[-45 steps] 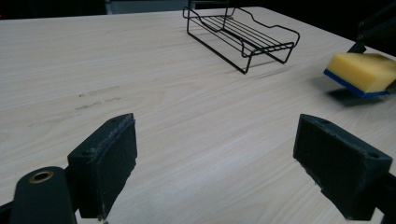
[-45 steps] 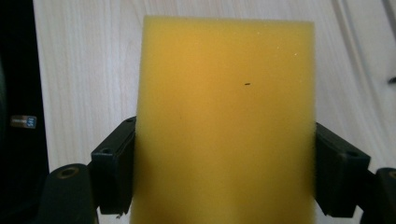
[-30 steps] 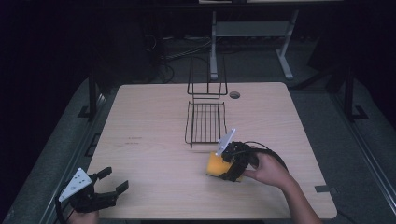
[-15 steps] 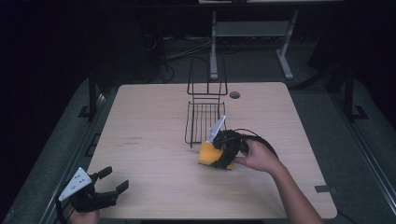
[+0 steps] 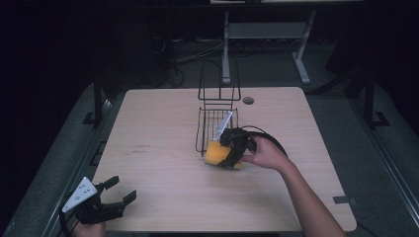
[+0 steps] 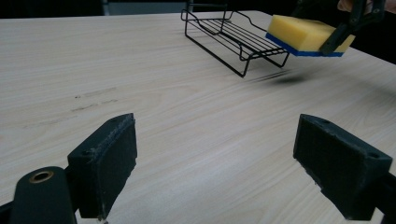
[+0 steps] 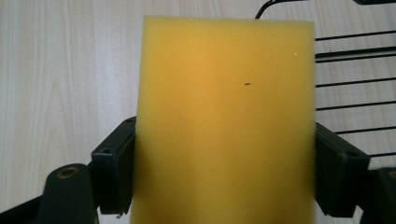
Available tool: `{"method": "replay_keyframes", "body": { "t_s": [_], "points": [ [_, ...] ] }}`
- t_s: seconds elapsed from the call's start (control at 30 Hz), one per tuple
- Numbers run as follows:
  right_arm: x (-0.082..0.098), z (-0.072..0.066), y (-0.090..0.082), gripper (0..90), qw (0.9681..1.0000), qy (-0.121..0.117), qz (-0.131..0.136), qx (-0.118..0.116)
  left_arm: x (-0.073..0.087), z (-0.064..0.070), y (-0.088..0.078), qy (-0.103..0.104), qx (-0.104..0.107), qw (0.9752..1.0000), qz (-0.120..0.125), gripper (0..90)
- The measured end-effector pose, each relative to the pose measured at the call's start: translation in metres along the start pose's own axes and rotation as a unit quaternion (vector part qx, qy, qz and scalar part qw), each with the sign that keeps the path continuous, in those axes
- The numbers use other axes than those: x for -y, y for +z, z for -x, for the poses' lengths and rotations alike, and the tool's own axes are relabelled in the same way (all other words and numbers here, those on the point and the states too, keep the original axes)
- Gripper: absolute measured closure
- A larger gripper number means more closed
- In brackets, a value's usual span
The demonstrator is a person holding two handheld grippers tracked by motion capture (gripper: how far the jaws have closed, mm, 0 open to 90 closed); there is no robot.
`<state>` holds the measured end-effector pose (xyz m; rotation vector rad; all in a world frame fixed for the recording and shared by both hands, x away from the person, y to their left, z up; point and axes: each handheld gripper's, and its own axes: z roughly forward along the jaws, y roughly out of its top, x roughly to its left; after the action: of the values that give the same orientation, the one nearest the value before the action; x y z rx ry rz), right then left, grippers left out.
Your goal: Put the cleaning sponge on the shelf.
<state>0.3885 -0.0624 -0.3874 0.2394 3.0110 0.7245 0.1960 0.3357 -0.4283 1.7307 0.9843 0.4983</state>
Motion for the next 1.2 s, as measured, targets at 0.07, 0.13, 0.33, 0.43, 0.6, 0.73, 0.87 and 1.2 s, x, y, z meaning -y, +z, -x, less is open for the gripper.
{"method": "replay_keyframes", "body": {
  "t_s": [0.07,0.13,0.33,0.43,0.6,0.73,0.87,1.2],
  "points": [
    [-0.001,0.004,0.003,22.1,1.0,0.0,-0.001,-0.004,0.0,0.0,0.0,0.0,0.001,1.0,0.0,12.9],
    [-0.002,0.007,0.006,22.1,1.0,0.001,-0.005,-0.005,0.0,0.0,0.0,0.0,0.001,1.0,0.0,12.9],
    [-0.008,0.018,0.008,22.1,0.9999,0.002,-0.013,-0.008,0.0,-0.001,0.0,0.0,0.001,1.0,0.0,12.8],
    [-0.011,0.022,0.008,22.1,0.9998,0.0,-0.016,-0.009,0.0,0.0,0.0,0.0,0.001,1.0,0.0,12.8],
    [-0.012,0.032,0.007,22.1,0.9998,0.009,-0.013,-0.016,0.0,-0.001,0.0,-0.001,0.001,1.0,0.0,12.8],
    [-0.014,0.038,0.007,22.1,0.9997,0.009,-0.017,-0.018,0.0,0.0,0.0,0.001,0.0,1.0,-0.001,12.9],
    [-0.015,0.042,0.008,22.1,0.9996,0.011,-0.011,-0.023,0.0,0.0,0.0,0.001,0.0,1.0,-0.001,12.8],
    [-0.013,0.051,0.015,22.1,0.9992,0.019,-0.023,-0.029,0.0,0.0,0.001,0.001,0.001,1.0,-0.002,12.8]
  ]
}}
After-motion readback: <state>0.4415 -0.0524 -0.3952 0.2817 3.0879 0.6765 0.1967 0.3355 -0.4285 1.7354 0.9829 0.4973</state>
